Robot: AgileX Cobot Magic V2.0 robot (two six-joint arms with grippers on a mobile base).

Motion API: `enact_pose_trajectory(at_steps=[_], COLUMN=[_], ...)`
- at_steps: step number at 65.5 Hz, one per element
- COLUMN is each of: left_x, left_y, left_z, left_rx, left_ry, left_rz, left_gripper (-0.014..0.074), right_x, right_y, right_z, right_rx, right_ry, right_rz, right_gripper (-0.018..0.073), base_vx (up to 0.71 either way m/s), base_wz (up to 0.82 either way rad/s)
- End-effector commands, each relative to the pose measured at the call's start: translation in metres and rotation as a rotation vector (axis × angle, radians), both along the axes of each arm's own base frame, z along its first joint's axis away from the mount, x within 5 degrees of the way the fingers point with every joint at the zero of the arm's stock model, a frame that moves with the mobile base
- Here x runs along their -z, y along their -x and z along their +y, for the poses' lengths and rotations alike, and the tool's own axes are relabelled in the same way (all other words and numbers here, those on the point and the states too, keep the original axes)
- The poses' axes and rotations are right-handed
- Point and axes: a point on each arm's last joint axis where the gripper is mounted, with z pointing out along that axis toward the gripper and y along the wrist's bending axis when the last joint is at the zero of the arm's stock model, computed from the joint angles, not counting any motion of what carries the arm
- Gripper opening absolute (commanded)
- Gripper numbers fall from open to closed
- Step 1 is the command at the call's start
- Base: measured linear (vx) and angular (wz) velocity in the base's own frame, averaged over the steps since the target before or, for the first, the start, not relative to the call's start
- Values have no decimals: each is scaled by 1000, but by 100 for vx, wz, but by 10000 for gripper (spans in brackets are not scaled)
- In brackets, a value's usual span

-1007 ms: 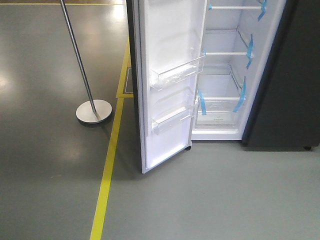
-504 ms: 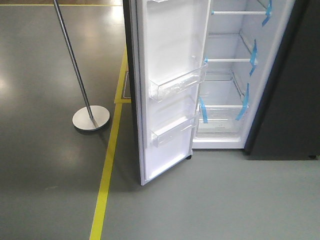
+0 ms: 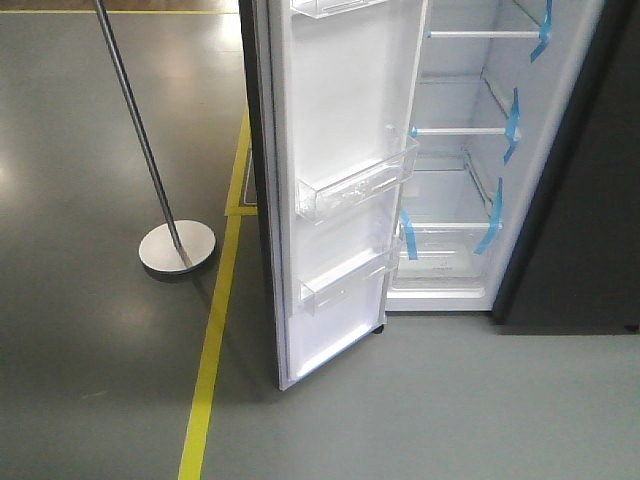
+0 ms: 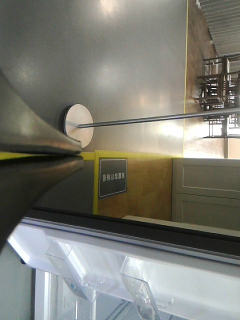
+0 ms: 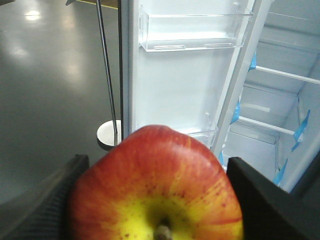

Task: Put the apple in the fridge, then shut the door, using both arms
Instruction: 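Approach the refrigerator door bins with the apple in the right gripper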

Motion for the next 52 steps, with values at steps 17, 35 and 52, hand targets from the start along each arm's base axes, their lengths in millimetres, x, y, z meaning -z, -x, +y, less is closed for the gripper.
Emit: enact_pose_trajectory(at_steps=[17,35,52], left_x=[-13,-13,-13], left_y=[1,1,1], left_z=[1,1,1], left_rx=[-7,-7,-7], left_ry=[10,10,10], left_rz=[-101,-101,-101], left_gripper=[-6,-6,-6], right_x=[-17,-17,-17], right_y=[5,5,5], right_z=[-1,-1,-1], right_rx=[18,18,18], right_ry=[-32,-32,-32], right_rz=[-114,-114,-114], right_gripper=[77,77,77], base_vx=[12,12,12], base_wz=[-1,-1,-1])
